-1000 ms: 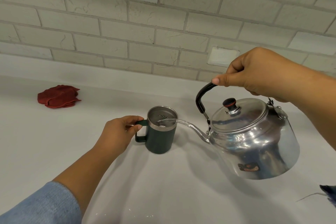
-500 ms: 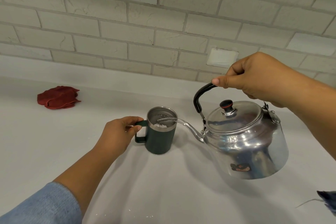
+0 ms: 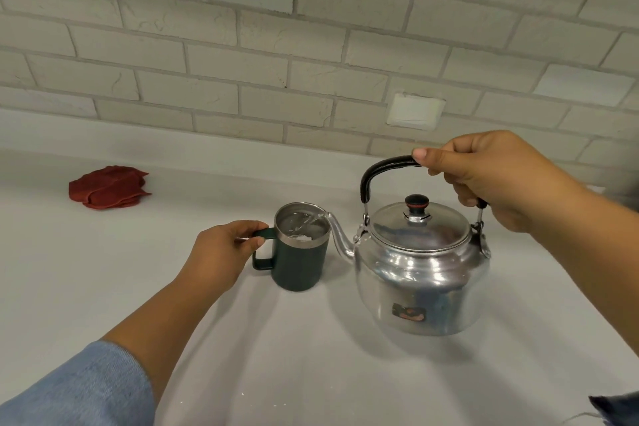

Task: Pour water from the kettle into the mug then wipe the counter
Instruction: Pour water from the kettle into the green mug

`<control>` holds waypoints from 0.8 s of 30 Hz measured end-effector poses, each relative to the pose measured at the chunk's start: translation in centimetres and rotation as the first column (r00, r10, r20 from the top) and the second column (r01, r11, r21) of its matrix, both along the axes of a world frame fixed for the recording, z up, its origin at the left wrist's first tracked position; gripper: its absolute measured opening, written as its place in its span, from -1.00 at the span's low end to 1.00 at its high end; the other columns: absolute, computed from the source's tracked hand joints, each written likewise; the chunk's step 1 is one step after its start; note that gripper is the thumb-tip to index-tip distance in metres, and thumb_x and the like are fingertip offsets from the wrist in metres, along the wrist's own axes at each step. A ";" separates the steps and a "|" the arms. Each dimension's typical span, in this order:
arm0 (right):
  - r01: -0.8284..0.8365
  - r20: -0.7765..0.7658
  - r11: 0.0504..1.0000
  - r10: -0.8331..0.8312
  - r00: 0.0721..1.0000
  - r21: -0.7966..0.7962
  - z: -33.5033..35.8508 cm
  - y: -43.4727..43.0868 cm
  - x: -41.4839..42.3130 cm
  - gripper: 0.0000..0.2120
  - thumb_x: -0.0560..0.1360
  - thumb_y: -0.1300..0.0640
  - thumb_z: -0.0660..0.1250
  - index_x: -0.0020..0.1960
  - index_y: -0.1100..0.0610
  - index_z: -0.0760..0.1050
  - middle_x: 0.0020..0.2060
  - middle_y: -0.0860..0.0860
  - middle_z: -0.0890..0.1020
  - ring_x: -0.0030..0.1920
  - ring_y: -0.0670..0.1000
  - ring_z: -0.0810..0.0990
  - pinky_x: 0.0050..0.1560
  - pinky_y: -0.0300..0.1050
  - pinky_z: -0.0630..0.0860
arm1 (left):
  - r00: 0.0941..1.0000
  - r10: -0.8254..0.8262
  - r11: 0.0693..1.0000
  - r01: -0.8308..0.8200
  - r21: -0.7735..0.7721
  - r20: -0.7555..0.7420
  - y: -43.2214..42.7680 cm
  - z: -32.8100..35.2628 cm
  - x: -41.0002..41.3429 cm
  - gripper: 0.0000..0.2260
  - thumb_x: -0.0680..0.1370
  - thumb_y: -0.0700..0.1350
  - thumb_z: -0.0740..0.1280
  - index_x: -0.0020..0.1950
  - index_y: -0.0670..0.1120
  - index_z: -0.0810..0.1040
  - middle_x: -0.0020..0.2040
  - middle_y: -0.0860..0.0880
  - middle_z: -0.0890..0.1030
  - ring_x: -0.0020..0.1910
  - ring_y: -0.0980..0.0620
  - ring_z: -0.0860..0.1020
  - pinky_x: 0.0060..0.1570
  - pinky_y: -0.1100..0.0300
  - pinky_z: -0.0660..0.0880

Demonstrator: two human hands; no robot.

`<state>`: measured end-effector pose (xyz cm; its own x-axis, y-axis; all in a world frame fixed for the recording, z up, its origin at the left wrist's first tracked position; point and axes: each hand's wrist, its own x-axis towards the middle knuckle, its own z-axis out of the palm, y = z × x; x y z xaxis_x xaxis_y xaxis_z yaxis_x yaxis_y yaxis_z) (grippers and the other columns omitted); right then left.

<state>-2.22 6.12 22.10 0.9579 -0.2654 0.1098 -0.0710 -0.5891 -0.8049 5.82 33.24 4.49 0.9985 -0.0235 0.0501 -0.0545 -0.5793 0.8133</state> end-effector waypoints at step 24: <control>0.108 -0.034 0.944 -0.102 0.994 0.313 -1.0 -23.8 -5.4 -0.70 0.29 -0.07 0.47 -0.24 0.17 0.55 -0.64 -0.11 0.30 -0.62 -0.12 0.19 -0.43 -0.18 0.15 | 0.927 -0.160 0.983 0.119 0.139 0.339 -15.1 2.3 -7.6 -0.82 0.51 -0.05 0.33 -0.02 0.26 0.55 -0.01 0.26 0.53 -0.04 0.23 0.54 -0.07 0.37 0.41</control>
